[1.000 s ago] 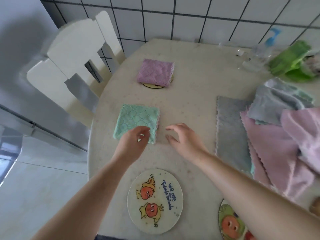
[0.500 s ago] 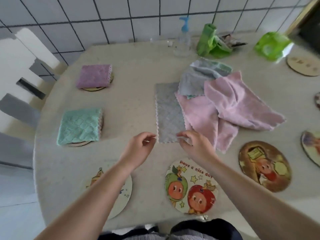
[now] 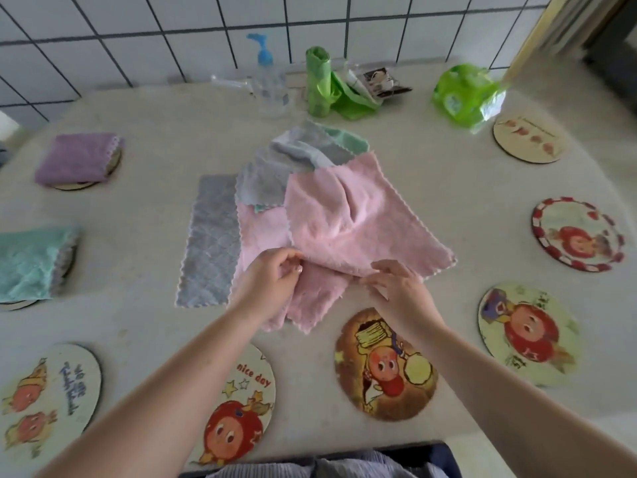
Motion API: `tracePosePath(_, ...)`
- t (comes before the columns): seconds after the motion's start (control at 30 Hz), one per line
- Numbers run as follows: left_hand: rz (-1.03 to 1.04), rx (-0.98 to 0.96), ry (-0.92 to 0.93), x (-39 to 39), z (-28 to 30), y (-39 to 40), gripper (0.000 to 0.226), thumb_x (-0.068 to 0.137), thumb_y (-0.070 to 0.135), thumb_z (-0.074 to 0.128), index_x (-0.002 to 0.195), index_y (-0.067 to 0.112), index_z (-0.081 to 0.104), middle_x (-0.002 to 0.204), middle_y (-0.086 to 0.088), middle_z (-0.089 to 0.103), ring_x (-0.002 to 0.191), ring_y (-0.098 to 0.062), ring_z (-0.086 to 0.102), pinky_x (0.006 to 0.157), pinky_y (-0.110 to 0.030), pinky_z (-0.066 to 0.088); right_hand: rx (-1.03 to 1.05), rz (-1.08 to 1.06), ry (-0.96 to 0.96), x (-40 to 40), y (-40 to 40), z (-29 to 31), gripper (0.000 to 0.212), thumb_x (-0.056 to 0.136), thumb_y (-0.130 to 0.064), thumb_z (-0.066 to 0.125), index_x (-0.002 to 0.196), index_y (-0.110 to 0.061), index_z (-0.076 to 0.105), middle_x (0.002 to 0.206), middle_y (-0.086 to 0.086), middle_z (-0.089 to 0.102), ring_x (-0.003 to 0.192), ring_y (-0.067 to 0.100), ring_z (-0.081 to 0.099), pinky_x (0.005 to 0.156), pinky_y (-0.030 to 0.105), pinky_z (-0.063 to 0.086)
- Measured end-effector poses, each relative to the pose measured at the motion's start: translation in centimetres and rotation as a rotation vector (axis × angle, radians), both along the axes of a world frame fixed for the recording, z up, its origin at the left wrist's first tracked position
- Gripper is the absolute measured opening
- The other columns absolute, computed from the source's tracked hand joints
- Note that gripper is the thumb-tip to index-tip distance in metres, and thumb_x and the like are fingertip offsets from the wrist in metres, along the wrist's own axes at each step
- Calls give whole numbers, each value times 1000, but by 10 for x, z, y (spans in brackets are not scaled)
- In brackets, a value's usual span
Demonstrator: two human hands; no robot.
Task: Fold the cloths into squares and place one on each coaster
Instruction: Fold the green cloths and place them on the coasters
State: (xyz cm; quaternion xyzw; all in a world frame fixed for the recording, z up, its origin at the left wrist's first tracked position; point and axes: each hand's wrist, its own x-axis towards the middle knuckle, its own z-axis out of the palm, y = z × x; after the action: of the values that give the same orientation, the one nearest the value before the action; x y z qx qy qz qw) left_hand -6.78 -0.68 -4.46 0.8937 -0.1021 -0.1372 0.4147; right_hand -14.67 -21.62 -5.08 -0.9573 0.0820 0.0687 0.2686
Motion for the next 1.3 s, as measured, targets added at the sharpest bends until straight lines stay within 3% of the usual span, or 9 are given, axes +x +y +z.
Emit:
tracePosePath(0.07, 14, 53, -15, 2, -6, -9, 23, 86, 12, 59, 105, 23, 66, 108, 7, 62, 91, -1, 59, 89, -22, 46, -117, 92, 42, 2, -19, -6, 26, 94, -28, 45, 109, -31, 66, 138, -10, 45, 129, 16, 35, 107, 35, 27)
tracePosePath(0.27, 47, 263, -173, -1, -8, -28, 35, 83, 18, 63, 117, 27, 61, 109, 4, 48, 97, -12, 52, 80, -25, 42, -239, 273, 42, 9, -50, -27, 42, 91, -16, 48, 131, -28, 49, 136, -10, 45, 127, 17, 39, 107, 35, 28)
tracePosePath(0.43, -107, 168, -334, -9, -3, -54, 33, 79, 15, 67, 110, 25, 60, 104, 7, 44, 81, -12, 55, 74, -36, 52, 168, 238, -180, 28, -46, -14, 27, 88, -8, 55, 111, -15, 66, 113, -1, 63, 99, 13, 59, 86, 27, 49)
tracePosePath(0.57, -132, 5, -309, -10, 4, -73, 47, 76, 32, 72, 119, 32, 52, 117, 8, 47, 99, -7, 53, 83, -32, 51, 521, 114, -150, 49, -32, 17, 23, 87, -16, 61, 109, -24, 66, 100, -10, 68, 88, 0, 62, 77, 16, 49)
tracePosePath(0.77, 29, -108, -455, 3, 31, -64, 23, 80, 30, 67, 103, 27, 64, 104, 11, 52, 95, 2, 53, 78, -12, 44, 698, 112, -177, 69, -19, 49, 16, 84, -22, 66, 80, -36, 60, 79, -14, 66, 75, -1, 61, 68, 17, 45)
tracePosePath(0.87, 84, -85, -521, 8, 40, -53, 13, 83, 26, 62, 95, 22, 66, 98, 11, 50, 89, -3, 53, 74, -13, 44, 739, 184, -181, 71, -5, 60, 15, 87, -22, 64, 90, -36, 63, 84, -18, 68, 81, 2, 65, 72, 21, 51)
tracePosePath(0.97, 133, -36, -527, 10, 54, -42, 10, 84, 25, 61, 89, 17, 66, 93, 10, 49, 80, -4, 50, 67, -10, 39, 676, 250, -227, 72, 7, 71, 18, 89, -20, 60, 107, -22, 64, 97, -14, 67, 88, 2, 64, 77, 23, 53)
tracePosePath(1.13, 277, -101, -501, 10, 89, -16, 17, 78, 21, 46, 90, 17, 57, 78, 11, 56, 74, -13, 55, 66, -31, 46, 329, 376, -472, 83, 25, 108, 28, 84, -6, 58, 105, -23, 63, 99, -9, 66, 88, 2, 59, 76, 15, 46)
tracePosePath(1.3, 258, -120, -594, 12, 127, 25, 18, 87, 18, 44, 99, 13, 56, 81, 3, 57, 68, -6, 45, 58, -22, 33, 149, 589, -647, 100, 63, 155, 19, 88, -14, 55, 105, -15, 64, 97, 0, 66, 86, 14, 60, 76, 28, 47)
